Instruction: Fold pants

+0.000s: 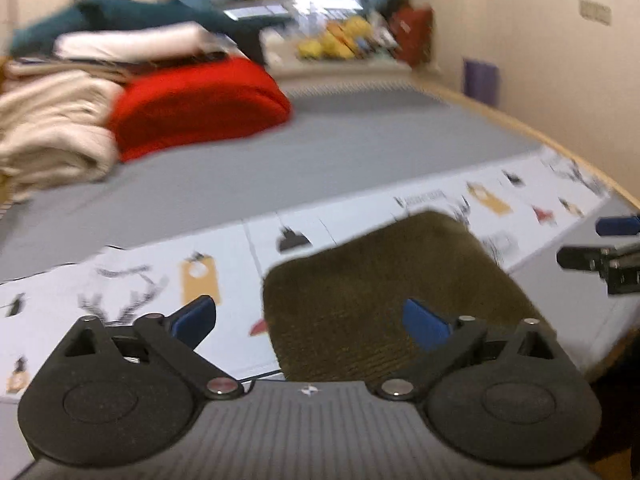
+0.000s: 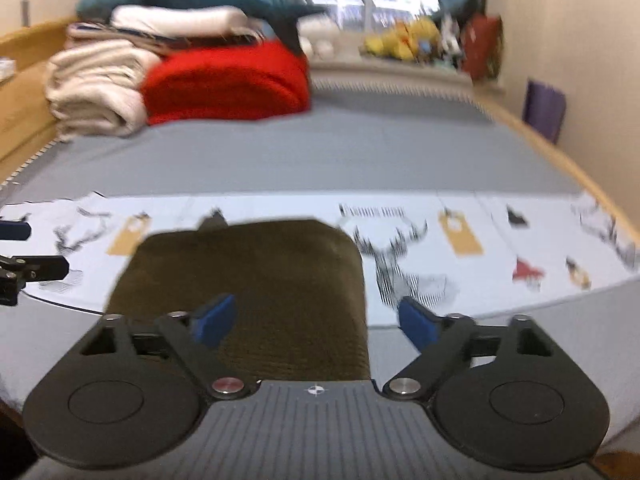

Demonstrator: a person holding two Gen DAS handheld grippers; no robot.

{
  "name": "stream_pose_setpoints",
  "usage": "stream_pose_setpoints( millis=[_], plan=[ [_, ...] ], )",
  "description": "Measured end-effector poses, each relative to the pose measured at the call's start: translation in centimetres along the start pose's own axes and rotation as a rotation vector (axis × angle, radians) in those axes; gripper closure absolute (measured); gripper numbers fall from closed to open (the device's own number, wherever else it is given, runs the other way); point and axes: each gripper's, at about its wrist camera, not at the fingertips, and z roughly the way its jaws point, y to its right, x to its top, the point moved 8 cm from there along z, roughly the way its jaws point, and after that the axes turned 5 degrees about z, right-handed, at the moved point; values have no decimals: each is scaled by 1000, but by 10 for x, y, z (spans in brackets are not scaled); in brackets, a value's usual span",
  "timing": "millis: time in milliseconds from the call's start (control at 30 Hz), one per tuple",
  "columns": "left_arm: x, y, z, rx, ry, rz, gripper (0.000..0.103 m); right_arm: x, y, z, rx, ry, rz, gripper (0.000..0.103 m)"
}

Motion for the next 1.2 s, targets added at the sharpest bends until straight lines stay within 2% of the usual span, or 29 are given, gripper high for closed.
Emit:
stream_pose_setpoints(
  millis=[67,133,167,233,267,333,467,633,933,1200],
  plan=[
    [-4,10,-17,28,12,-50,1,-1,-2,-12,12,40,-6,6],
    [-16,18,-23,47,-13,-136,0,-10,1,-16,15,59,13,5],
    [-23,23,-22,43,-32,-172,0,-15,3,-15,12,54,28,5],
    [-38,34,-13,16,-94,-202,0,-30,8,-3,-12,-18,75,5],
    [-44,38,-5,12,-132,-203,0,-34,10,3,-19,-52,95,5],
    [-52,39,9,23,-175,-204,0,-35,8,5,-38,-58,91,5],
    [-54,35,28,51,-164,-149,0,-39,6,9,-67,-63,34,5],
    [-60,27,35,29,-187,-195,0,-42,7,9,-72,-74,51,5],
    [-63,31,43,23,-201,-167,0,-44,8,16,-78,-81,53,5],
    [-63,30,45,23,-208,-181,0,-43,6,20,-78,-87,56,5]
  ],
)
